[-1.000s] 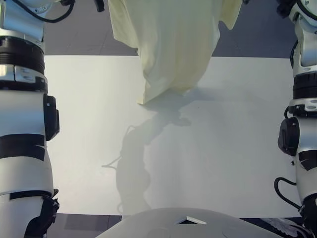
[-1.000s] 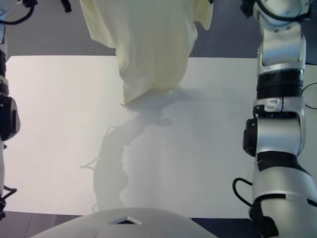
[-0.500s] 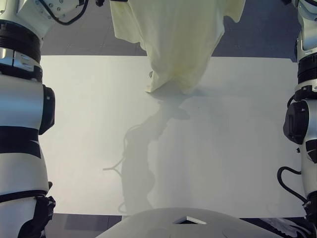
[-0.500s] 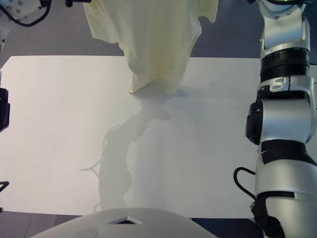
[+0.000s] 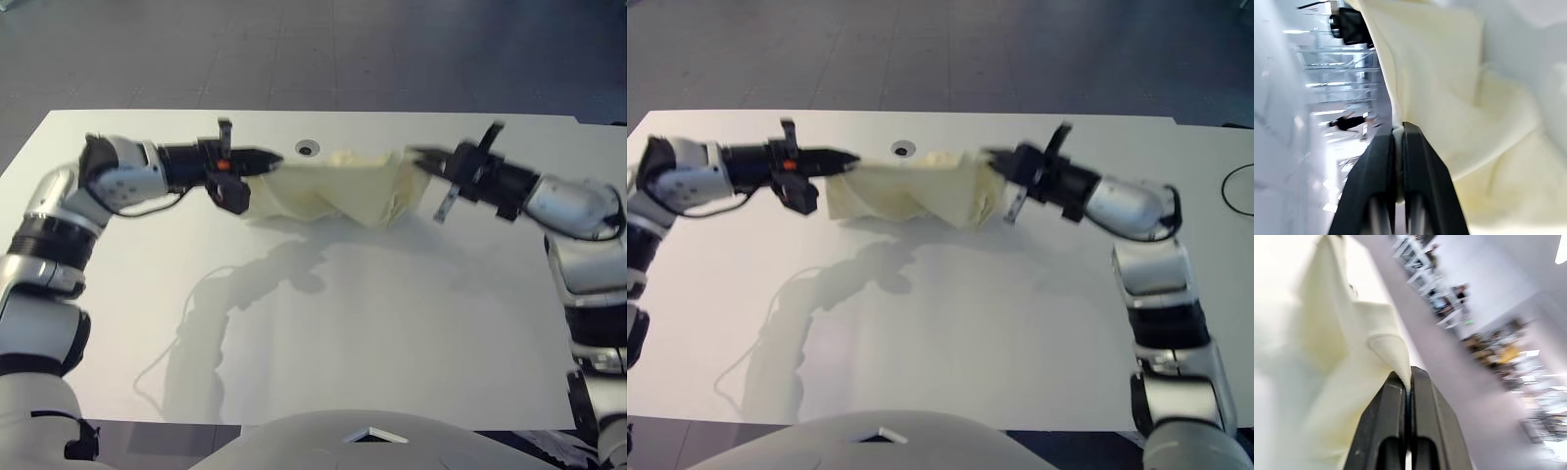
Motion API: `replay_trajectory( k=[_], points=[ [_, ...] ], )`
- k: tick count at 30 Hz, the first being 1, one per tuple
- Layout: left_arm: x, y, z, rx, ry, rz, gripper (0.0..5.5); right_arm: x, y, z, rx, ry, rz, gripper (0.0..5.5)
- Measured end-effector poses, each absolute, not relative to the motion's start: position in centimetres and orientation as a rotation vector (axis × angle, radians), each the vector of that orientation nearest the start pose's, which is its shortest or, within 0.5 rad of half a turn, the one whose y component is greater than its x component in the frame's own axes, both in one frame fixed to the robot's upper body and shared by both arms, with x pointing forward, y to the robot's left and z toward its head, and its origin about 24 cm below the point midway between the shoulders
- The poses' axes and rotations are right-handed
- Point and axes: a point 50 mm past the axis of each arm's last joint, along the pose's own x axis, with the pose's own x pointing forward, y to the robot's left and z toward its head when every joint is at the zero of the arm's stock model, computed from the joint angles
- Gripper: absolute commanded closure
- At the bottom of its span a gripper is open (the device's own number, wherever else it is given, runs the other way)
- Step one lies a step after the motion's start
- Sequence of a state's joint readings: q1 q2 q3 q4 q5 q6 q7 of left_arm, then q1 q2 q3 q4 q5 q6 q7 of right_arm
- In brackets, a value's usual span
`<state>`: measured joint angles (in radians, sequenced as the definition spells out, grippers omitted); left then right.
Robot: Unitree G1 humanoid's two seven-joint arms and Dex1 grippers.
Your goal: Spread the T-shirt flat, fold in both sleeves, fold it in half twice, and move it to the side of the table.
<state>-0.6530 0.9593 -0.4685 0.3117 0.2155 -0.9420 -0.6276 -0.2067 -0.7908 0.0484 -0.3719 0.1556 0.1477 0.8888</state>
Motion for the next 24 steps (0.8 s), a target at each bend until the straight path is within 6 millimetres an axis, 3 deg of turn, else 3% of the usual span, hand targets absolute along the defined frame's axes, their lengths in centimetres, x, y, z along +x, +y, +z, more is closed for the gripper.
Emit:
replay_trajectory(
  k=[3, 12, 18, 24],
  points=[
    [25.9, 17.3, 16.0, 1.411, -0.561, -1.315, 5.49, 21.5, -18.3, 16.4, -0.802, 0.038, 1.176, 5.50],
    [19.6, 15.8, 13.1, 1.166, -0.374, -1.586, 5.49, 18.3, -19.8, 14.4, -0.877, 0.260, 1.409, 5.50],
    [17.1, 16.6, 11.0, 1.093, -0.161, -1.712, 5.49, 15.8, -20.2, 11.5, -0.899, 0.414, 1.542, 5.50],
    [15.9, 16.4, 9.6, 1.088, -0.088, -1.751, 5.49, 14.2, -20.5, 9.9, -0.880, 0.501, 1.590, 5.50]
  ],
)
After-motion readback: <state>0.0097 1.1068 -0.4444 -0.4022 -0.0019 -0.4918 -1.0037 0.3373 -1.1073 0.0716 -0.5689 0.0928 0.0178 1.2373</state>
